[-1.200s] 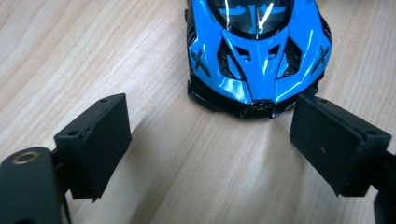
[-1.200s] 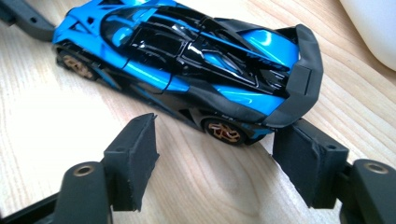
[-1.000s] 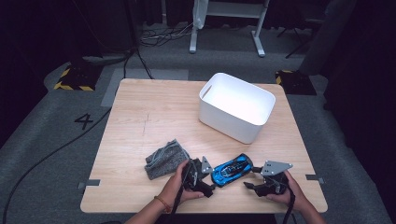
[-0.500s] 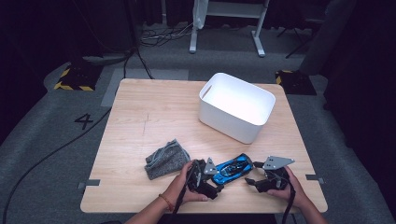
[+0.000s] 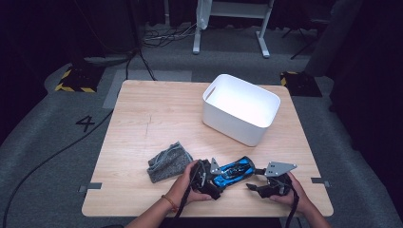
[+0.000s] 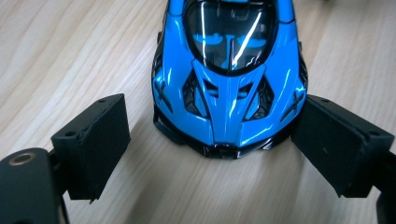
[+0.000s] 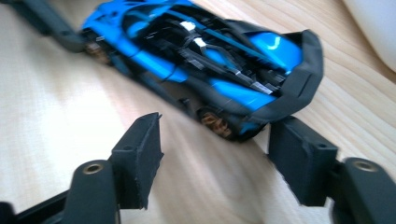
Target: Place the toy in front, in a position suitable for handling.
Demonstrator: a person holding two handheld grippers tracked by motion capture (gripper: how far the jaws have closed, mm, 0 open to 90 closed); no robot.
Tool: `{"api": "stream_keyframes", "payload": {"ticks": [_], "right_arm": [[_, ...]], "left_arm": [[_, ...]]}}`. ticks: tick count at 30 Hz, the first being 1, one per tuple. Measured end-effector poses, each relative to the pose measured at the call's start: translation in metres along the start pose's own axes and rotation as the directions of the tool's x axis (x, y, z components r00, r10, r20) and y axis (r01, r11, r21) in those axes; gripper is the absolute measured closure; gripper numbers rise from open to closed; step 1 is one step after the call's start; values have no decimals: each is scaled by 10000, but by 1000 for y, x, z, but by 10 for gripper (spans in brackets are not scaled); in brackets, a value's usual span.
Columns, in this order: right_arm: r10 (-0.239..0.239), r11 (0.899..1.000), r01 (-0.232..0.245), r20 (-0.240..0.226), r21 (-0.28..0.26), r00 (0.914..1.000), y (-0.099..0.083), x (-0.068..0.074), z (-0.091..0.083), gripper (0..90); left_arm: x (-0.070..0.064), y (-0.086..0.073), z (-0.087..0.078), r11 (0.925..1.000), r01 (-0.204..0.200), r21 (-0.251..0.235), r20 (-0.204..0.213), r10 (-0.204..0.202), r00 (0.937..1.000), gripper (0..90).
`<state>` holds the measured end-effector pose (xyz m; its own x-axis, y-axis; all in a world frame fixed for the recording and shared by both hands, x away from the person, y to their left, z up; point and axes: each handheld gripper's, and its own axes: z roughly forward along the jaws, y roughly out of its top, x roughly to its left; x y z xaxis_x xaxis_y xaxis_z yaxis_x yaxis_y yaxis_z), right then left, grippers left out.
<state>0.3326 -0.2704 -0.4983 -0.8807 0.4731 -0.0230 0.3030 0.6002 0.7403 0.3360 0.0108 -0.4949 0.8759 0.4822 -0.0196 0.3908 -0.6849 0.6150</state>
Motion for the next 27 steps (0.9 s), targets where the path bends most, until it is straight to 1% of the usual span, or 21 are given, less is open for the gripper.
{"api": "stream_keyframes", "payload": {"ticks": [2, 4, 5, 6, 8, 10, 12, 14, 16, 18, 20, 21, 23, 25, 27], "right_arm": [[-62, 10000, 61, -175, -34, 9998, 0, 2, 0, 392], [-148, 9999, 146, -435, -56, 9989, 1, 4, 0, 412], [-209, 9998, 208, -539, -23, 9983, 1, 5, 1, 426], [-282, 9996, 283, -639, 15, 9976, 1, 7, 2, 430], [-443, 9989, 450, -698, 89, 9966, 1, 9, 3, 416], [-411, 9991, 419, -627, 102, 9972, 1, 8, 2, 368], [-286, 9996, 287, -433, 35, 9987, 0, 6, -2, 336], [-83, 10000, 83, -118, -17, 9999, -2, 0, -6, 294], [197, 9997, -196, 133, -110, 9997, -2, -6, -8, 237], [183, 9998, -181, 300, -79, 9994, 1, -11, -9, 214], [12, 10000, -9, 418, -65, 9991, 6, -15, -7, 181], [-16, 10000, 18, 422, -60, 9991, 8, -16, -7, 170], [-41, 9999, 43, 219, -94, 9998, 13, -18, -3, 165], [-329, 9994, 332, 254, -102, 9991, 18, -18, 1, 166], [-393, 9991, 392, -24, -152, 9992, 23, -21, 6, 160]], "left_arm": [[5, -4, -4, 9999, 136, 74, -179, -134, 9997, 120], [7, -5, -6, 9997, 236, -6, -384, -236, 9990, 121], [8, -6, -7, 9993, 374, -19, -424, -374, 9984, 121], [9, -7, -7, 9989, 477, -30, -479, -478, 9977, 121], [12, -8, -7, 9984, 563, 4, -529, -562, 9970, 122], [15, -8, -7, 9980, 635, 58, -541, -631, 9965, 118], [18, -9, -9, 9976, 689, 111, -758, -679, 9948, 109], [22, -9, -10, 9964, 844, 44, -867, -837, 9927, 141], [25, -10, -11, 9953, 957, 147, -986, -938, 9907, 148], [27, -10, -11, 9940, 1089, 111, -1042, -1072, 9888, 148], [29, -10, -12, 9944, 1055, 91, -1092, -1039, 9886, 149], [30, -11, -11, 9936, 1126, 89, -1009, -1111, 9887, 149], [32, -12, -11, 9926, 1216, 45, -984, -1206, 9878, 149], [33, -13, -11, 9923, 1241, -24, -896, -1238, 9883, 152], [34, -13, -11, 9925, 1224, -30, -853, -1222, 9888, 153]]}}
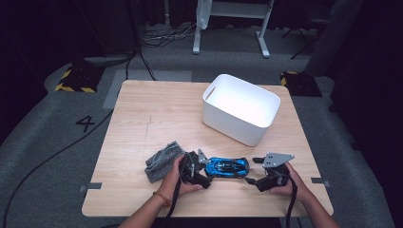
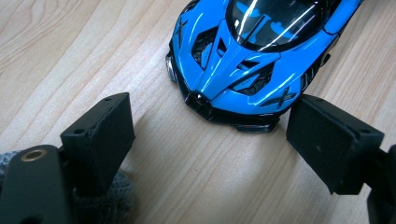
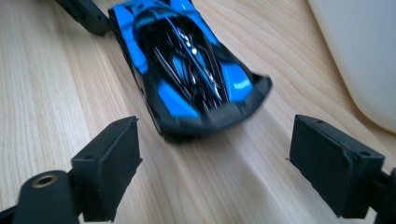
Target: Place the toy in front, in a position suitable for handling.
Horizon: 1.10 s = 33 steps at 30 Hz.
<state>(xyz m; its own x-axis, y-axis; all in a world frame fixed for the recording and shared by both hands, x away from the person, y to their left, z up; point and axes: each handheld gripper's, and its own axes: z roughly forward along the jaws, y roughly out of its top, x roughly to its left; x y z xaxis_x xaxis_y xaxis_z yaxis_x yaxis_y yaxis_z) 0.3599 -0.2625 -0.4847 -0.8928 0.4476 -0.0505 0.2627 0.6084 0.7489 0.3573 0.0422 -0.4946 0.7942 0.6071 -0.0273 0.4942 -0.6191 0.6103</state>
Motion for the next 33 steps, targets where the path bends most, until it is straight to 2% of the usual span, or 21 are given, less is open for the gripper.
{"api": "stream_keyframes", "payload": {"ticks": [1, 5, 7, 10, 14, 19, 21, 22, 28, 29, 31, 32, 33], "right_arm": [[0, 10000, 0, 0, 0, 10000, 0, 0, 0, 160], [-549, 9983, 556, -334, 200, 9979, 15, -2, 10, 160], [-751, 9965, 763, -337, 346, 9966, 20, 0, 15, 159], [-779, 9948, 792, -224, 644, 9967, 24, 0, 22, 161], [-728, 9915, 782, -542, 1036, 9959, 24, -2, 36, 150], [-629, 9948, 688, -789, 753, 9949, 21, -4, 39, 157], [-920, 9924, 968, -639, 765, 9937, 18, -3, 39, 167], [-917, 9928, 962, -640, 710, 9937, 18, -3, 39, 169], [-863, 9936, 910, -702, 667, 9938, 16, -4, 37, 173], [-907, 9929, 954, -666, 709, 9936, 15, -4, 36, 175], [-925, 9925, 972, -651, 736, 9936, 15, -4, 35, 176], [-826, 9934, 875, -660, 747, 9944, 13, -4, 32, 178], [-763, 9941, 809, -649, 719, 9950, 12, -4, 32, 179]], "left_arm": [[0, 0, 0, 10000, 0, 0, 0, 0, 10000, 153], [0, -1, 0, 10000, -20, -88, 33, 21, 10000, 151], [0, -1, 1, 9999, -9, -146, 46, 10, 10000, 149], [0, -2, 1, 9999, -1, -151, 67, 2, 10000, 148], [1, -2, 0, 9998, -54, -203, 89, 56, 9999, 155], [2, -4, -2, 9995, -76, -316, 337, 87, 9994, 174], [2, -5, -5, 9989, -61, -471, 414, 80, 9991, 171], [2, -6, -9, 9984, -133, -556, 555, 164, 9983, 167], [0, -8, -26, 9955, -359, -872, 779, 427, 9960, 161], [-2, -8, -35, 9935, -535, -1007, 894, 626, 9940, 161], [-2, -9, -41, 9927, -622, -1030, 812, 708, 9942, 162], [-3, -13, -54, 9913, -726, -1095, 606, 795, 9950, 161], [-3, -13, -54, 9913, -726, -1095, 606, 795, 9950, 162]]}}
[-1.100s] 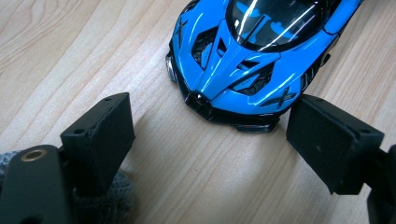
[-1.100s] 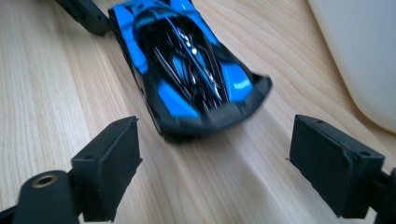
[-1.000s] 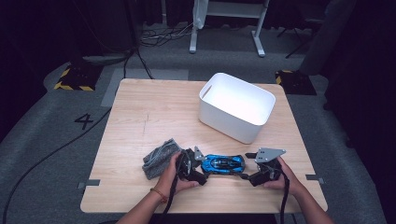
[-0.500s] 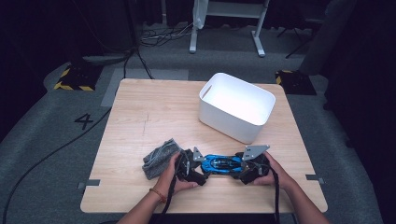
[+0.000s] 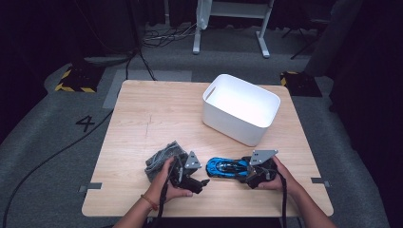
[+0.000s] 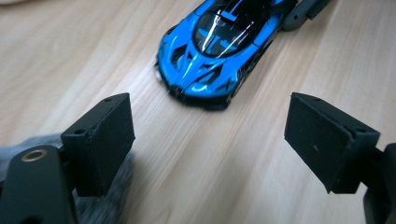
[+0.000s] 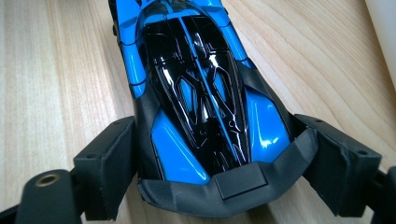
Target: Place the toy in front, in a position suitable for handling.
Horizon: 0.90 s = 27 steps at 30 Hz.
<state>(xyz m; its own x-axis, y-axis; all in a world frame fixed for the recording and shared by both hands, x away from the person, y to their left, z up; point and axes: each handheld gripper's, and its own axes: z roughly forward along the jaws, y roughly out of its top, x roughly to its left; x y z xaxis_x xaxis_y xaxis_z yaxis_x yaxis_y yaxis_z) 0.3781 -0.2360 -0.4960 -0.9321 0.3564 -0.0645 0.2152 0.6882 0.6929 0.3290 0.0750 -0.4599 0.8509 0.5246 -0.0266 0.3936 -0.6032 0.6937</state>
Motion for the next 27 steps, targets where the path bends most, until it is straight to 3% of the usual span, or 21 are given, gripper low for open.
{"api": "stream_keyframes", "payload": {"ticks": [2, 3, 4, 8, 10, 11, 13, 16, 18, 19, 20, 21, 23, 27], "right_arm": [[147, 9999, -147, 15, -34, 9999, -2, 1, -2, 182], [147, 9999, -147, 15, -34, 9999, -2, 1, -2, 182], [109, 9999, -109, 90, 50, 9999, -3, 3, -4, 182], [99, 9998, -103, 222, 177, 9997, -5, 6, -6, 184], [208, 9997, -212, 321, 130, 9993, -9, 9, -10, 190], [204, 9997, -209, 341, 137, 9992, -10, 9, -11, 190], [296, 9995, -299, 359, 74, 9989, -12, 10, -13, 209], [362, 9993, -365, 451, 65, 9983, -15, 12, -15, 212], [415, 9991, -417, 488, 35, 9979, -16, 14, -16, 213], [415, 9991, -417, 488, 35, 9979, -16, 14, -16, 213], [429, 9991, -431, 500, 18, 9978, -17, 15, -17, 214], [438, 9990, -439, 513, 21, 9977, -17, 15, -17, 216], [417, 9991, -420, 518, 41, 9978, -18, 17, -19, 227], [416, 9990, -424, 613, 122, 9973, -19, 21, -22, 234]], "left_arm": [[2, -8, -23, 9994, 143, -324, -265, -152, 9995, 161], [2, -8, -23, 9994, 143, -324, -265, -152, 9995, 161], [4, -15, -37, 9986, 230, -468, -630, -259, 9977, 160], [10, -27, -55, 9965, 503, -663, -1015, -569, 9932, 157], [18, -40, -72, 9928, 819, -880, -1645, -955, 9817, 155], [18, -40, -72, 9928, 819, -880, -1645, -955, 9817, 156], [27, -53, -90, 9857, 1227, -1158, -1893, -1431, 9714, 155], [40, -67, -102, 9774, 1602, -1378, -1686, -1826, 9686, 155], [52, -75, -104, 9696, 1942, -1492, -1714, -2187, 9606, 155], [52, -75, -104, 9696, 1942, -1492, -1714, -2187, 9606, 155], [61, -81, -100, 9587, 2382, -1552, -1424, -2604, 9550, 155], [66, -83, -97, 9563, 2520, -1486, -1332, -2718, 9531, 156], [72, -85, -88, 9541, 2724, -1245, -1387, -2885, 9474, 158], [78, -80, -71, 9592, 2692, -860, -1362, -2790, 9506, 166]]}}
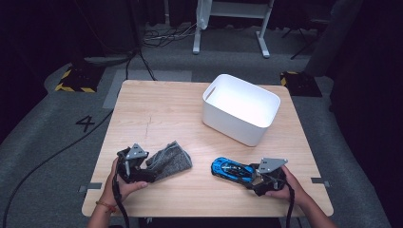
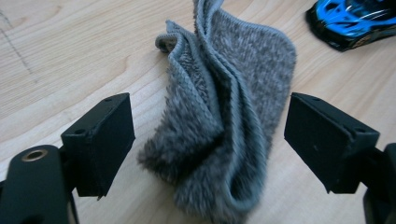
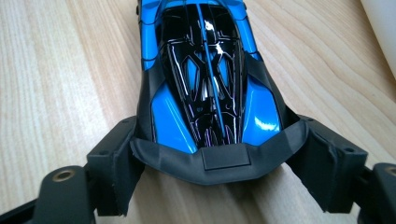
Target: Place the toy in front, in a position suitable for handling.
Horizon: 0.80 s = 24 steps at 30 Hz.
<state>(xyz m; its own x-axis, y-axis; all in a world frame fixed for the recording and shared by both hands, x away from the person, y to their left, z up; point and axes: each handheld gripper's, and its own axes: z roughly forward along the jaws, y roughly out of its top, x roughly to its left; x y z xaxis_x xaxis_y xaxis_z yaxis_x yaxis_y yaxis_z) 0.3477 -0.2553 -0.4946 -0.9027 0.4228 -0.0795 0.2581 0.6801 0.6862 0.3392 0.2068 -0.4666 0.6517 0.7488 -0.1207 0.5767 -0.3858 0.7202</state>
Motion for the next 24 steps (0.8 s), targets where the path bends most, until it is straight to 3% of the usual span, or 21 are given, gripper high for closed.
{"api": "stream_keyframes", "payload": {"ticks": [5, 7, 11, 15, 19, 24], "right_arm": [[123, 9998, -124, -66, -186, 9999, -3, 1, -1, 235], [163, 9995, -165, -69, -262, 9998, -5, 1, -1, 234], [227, 9986, -231, -74, -479, 9997, -8, 1, -1, 234], [228, 9985, -230, -50, -493, 9997, -8, 1, -1, 235], [392, 9974, -398, -107, -597, 9992, -10, 1, -1, 235], [480, 9968, -483, -51, -631, 9988, -10, 0, -2, 213]], "left_arm": [[0, 6, 19, 9990, -86, 441, 203, 77, 9998, 166], [-2, 8, 31, 9950, -350, 932, 6, 351, 9994, 166], [-2, 8, 43, 9911, -311, 1297, 127, 297, 9995, 178], [-2, 9, 47, 9918, -325, 1240, 552, 258, 9981, 326], [-5, 12, 50, 9910, -515, 1236, 709, 429, 9966, 471], [-11, 14, 55, 9922, -635, 1069, 1106, 516, 9925, 568]]}}
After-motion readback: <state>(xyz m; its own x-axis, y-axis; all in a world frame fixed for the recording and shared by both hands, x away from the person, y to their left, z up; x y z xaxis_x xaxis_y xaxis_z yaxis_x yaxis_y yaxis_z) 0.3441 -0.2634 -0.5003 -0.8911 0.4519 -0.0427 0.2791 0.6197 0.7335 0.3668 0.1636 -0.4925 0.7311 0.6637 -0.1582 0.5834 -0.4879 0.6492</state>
